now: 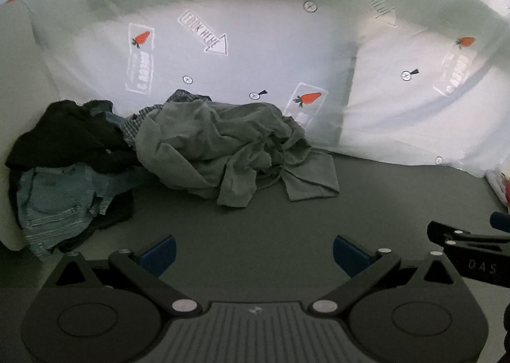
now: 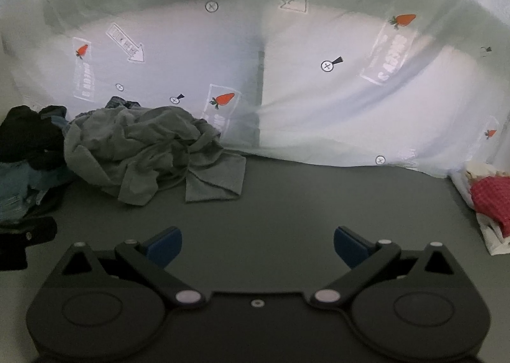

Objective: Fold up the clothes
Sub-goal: 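Reach both grippers into the clothes pile toward the grey sweatshirt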

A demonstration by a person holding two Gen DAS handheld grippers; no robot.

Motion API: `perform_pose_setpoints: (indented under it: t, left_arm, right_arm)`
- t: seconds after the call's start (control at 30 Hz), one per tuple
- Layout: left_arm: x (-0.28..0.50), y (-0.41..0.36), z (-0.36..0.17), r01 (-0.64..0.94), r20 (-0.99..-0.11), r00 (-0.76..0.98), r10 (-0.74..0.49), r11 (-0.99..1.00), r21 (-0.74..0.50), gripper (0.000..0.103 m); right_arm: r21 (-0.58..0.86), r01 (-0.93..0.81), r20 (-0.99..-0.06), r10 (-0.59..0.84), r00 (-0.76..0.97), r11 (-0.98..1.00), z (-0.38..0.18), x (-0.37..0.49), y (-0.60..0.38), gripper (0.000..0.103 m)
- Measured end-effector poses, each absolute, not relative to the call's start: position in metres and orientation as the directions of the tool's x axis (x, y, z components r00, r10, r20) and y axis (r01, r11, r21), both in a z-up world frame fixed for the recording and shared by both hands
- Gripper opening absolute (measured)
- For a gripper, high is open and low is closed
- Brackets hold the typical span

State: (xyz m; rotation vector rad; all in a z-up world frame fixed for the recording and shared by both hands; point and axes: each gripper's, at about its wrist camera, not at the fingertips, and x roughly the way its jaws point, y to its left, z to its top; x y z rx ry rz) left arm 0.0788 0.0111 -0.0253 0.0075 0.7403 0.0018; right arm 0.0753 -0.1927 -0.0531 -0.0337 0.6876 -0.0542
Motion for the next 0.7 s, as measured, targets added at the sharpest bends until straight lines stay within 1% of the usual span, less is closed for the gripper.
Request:
perform_pose_setpoints:
  t: [0.3,0.43,0.53,0.63,0.7]
  left_arm:
    - [0.173,0.039,-0.051,-0.055,-0.716,0.696,0.048,0.998,0.013,0.103]
    - [0.221,0.061,-0.075,-0.080,-0.743,0.667,0.060,0.997,0.009,0.103]
    - [0.257,0.081,-0.095,-0.130,-0.761,0.642,0.097,0.991,0.016,0.103]
    - [0.289,0.103,-0.114,-0.201,-0.775,0.618,0.132,0.980,0.007,0.102]
    - [0.306,0.116,-0.125,-0.238,-0.782,0.606,0.142,0.971,-0.009,0.101]
  right_arm:
    - [-0.081,0.020,-0.684,-0.070,0.726,0.997,-0.084,0.176,-0.180,0.103]
    - [-0.104,0.016,-0.706,-0.085,0.703,0.994,-0.106,0.225,-0.176,0.103]
    - [-0.109,0.017,-0.727,-0.091,0.681,0.994,-0.129,0.266,-0.170,0.102]
    - [-0.101,-0.015,-0.741,-0.066,0.668,0.995,-0.154,0.305,-0.161,0.093]
    - [-0.106,-0.042,-0.746,-0.052,0.664,0.993,-0.171,0.329,-0.152,0.084]
